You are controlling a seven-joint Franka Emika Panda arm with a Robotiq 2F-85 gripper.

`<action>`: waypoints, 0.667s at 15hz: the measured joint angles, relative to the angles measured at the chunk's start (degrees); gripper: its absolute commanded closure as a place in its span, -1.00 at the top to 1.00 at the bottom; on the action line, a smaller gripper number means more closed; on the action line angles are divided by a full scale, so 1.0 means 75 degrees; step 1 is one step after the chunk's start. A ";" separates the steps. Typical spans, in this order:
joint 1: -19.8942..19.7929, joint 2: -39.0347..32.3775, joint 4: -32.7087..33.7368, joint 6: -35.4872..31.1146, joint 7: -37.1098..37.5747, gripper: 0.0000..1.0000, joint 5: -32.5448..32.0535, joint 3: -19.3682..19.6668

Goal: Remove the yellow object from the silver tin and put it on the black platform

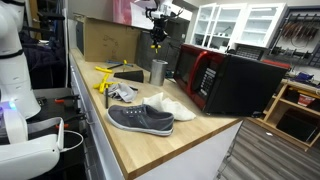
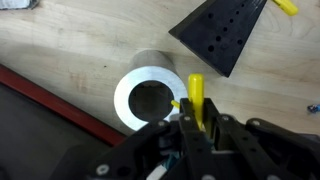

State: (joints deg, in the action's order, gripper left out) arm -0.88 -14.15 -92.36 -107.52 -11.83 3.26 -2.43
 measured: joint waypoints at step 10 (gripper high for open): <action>-0.0526 -0.0656 0.0027 -0.0373 -0.0434 -0.92 0.1143 0.0079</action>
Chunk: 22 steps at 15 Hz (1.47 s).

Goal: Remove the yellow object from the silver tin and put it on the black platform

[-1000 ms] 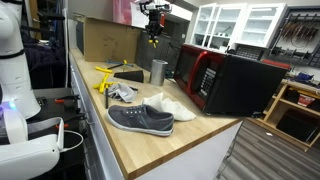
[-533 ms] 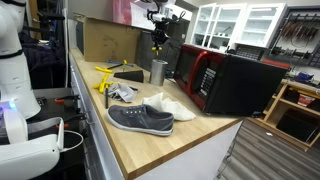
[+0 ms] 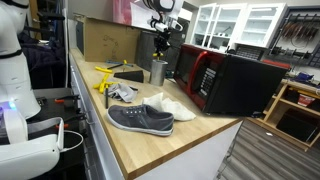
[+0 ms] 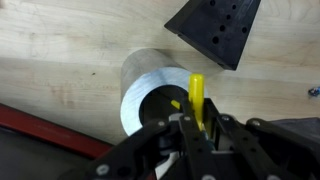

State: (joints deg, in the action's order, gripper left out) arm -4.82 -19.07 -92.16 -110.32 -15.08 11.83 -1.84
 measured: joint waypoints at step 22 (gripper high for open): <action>0.0042 -0.0477 0.0398 -0.0021 0.0387 1.00 -0.0578 0.0013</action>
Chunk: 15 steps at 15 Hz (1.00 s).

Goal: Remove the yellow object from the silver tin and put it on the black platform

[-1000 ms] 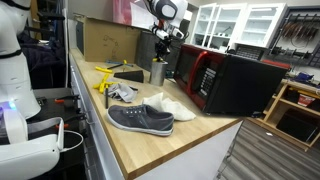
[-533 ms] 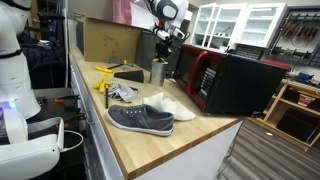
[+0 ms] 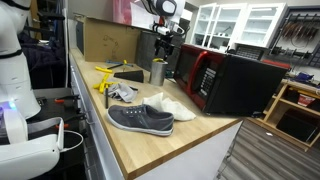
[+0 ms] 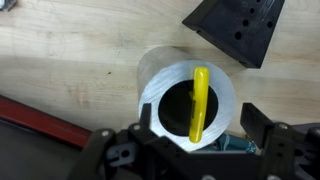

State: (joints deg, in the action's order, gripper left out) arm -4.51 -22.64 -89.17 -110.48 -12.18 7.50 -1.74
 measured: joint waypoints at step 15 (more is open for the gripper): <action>0.0487 -0.0003 -0.0001 0.0211 0.1773 0.47 -0.1118 0.0152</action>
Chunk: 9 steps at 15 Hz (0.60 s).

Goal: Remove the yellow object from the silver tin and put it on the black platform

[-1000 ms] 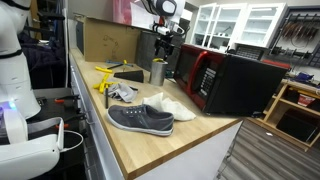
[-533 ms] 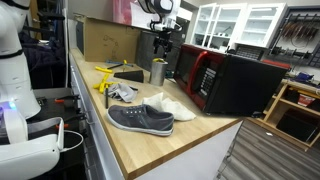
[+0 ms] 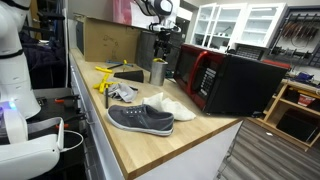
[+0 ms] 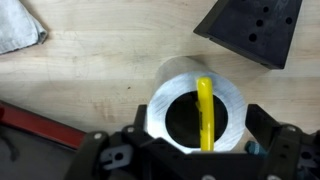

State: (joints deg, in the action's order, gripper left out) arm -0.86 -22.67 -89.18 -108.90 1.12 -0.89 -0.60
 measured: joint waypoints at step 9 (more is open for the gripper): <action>0.0043 -0.0126 0.0038 0.0000 0.0194 -0.89 -0.0092 0.0065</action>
State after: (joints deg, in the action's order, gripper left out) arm -0.54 -23.62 -88.90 -108.90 2.57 -1.58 -0.11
